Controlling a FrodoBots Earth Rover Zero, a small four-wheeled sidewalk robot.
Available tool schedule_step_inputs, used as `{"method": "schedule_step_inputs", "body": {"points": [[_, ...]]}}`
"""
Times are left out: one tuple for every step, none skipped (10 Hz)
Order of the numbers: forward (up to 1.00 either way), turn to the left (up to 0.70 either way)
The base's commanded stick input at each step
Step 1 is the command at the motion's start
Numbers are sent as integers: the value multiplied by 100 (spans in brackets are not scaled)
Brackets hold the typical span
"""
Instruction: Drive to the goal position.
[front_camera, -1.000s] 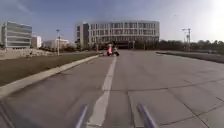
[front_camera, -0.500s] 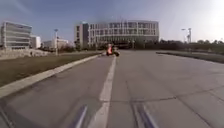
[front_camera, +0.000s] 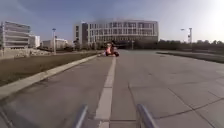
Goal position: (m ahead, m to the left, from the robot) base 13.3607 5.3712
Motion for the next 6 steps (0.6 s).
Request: {"method": "schedule_step_inputs", "body": {"points": [[70, -14], [70, -14], [70, -14], [70, -14], [70, -14], [70, -14]]}}
